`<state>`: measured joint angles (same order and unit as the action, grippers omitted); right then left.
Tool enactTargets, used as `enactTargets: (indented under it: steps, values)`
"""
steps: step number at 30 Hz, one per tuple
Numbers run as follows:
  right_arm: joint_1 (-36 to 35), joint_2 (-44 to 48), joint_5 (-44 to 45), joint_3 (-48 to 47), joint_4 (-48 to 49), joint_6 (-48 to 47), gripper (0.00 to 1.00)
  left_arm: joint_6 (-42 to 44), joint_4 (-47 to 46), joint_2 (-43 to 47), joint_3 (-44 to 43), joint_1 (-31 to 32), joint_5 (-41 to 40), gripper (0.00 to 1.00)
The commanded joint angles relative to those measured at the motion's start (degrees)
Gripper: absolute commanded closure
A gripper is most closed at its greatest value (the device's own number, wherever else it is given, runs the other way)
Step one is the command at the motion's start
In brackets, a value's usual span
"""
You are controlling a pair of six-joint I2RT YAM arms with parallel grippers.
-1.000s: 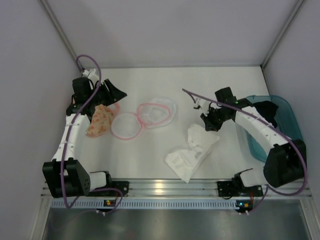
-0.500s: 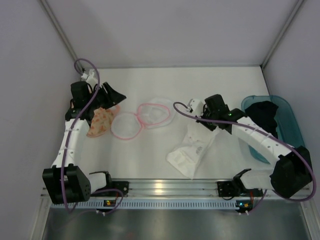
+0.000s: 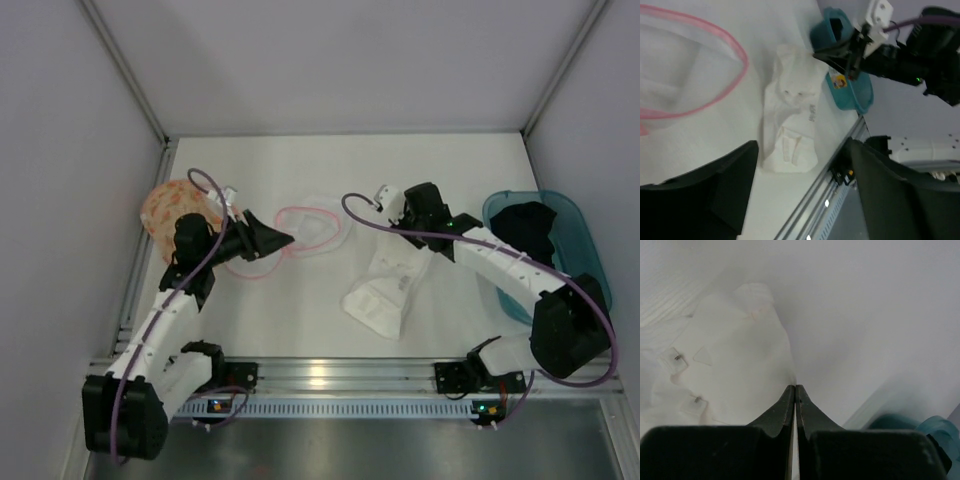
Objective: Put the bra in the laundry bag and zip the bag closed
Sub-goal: Adjust the bra at the center of the board.
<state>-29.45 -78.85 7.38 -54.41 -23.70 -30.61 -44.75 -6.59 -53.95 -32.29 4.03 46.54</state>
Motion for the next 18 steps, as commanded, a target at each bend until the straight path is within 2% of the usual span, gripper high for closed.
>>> enactTargets:
  steps: [1, 2, 3, 5, 6, 8, 9, 10, 11, 12, 14, 15, 16, 18]
  values:
    - [0.97, 0.89, -1.83, -2.36, 0.59, 1.52, 1.0, 4.29, -12.4, 5.69, 0.92, 10.09, -1.72, 0.12]
    - [1.32, 0.45, -3.32, -2.36, 0.59, 1.69, 1.0, 7.89, -9.26, 6.31, 0.66, 14.38, -1.46, 0.08]
    - [1.59, -0.94, -4.46, -2.71, 0.07, 1.61, 1.0, 16.45, -7.23, 7.88, 0.39, 16.08, -1.28, 0.06]
    - [2.21, -2.62, -6.66, -4.11, -0.46, 2.48, 1.0, 28.26, -0.75, 9.3, -1.28, 19.59, 2.4, 0.1]
    - [2.38, -4.19, -7.63, -4.73, -1.08, 2.83, 1.0, 41.72, 1.99, 9.91, -1.8, 20.91, 2.58, 0.13]
    - [3.0, -5.43, -10.53, -6.57, -1.61, 4.15, 1.0, 54.54, 5.7, 10.1, -2.69, 25.38, -0.91, 0.15]
    - [3.17, -6.66, -11.5, -7.37, -2.13, 4.33, 1.0, 65.65, 6.32, 9.49, -3.03, 27.15, -2.41, 0.15]
    - [3.17, -7.28, -12.2, -8.07, -2.83, 4.85, 1.0, 70.54, 7.98, 7.31, -3.39, 28.91, -7.99, 0.14]
    - [3.17, -7.63, -12.91, -9.38, -3.01, 5.12, 1.0, 75.03, 8.0, 5.89, -3.91, 33.36, -10.92, 0.16]
    - [3.17, -8.59, -13.44, -10.0, -3.45, 5.21, 1.0, 83.25, 8.0, 4.31, -4.61, 36.02, -13.99, 0.27]
    - [3.17, -9.39, -14.58, -11.5, -4.77, 5.38, 1.0, 91.29, 7.12, 0.44, -5.06, 42.51, -17.09, 0.4]
    - [3.35, -10.0, -14.84, -11.94, -5.21, 5.47, 1.0, 97.51, 4.16, -0.79, -4.62, 44.03, -16.75, 0.52]
    - [3.35, -10.27, -15.28, -12.38, -5.73, 5.65, 1.0, 101.05, 2.91, -1.76, -4.27, 45.26, -16.14, 0.59]
    - [3.43, -10.88, -16.08, -13.26, -6.88, 6.0, 1.0, 109.47, 1.59, -6.15, -4.01, 48.95, -15.69, 0.8]
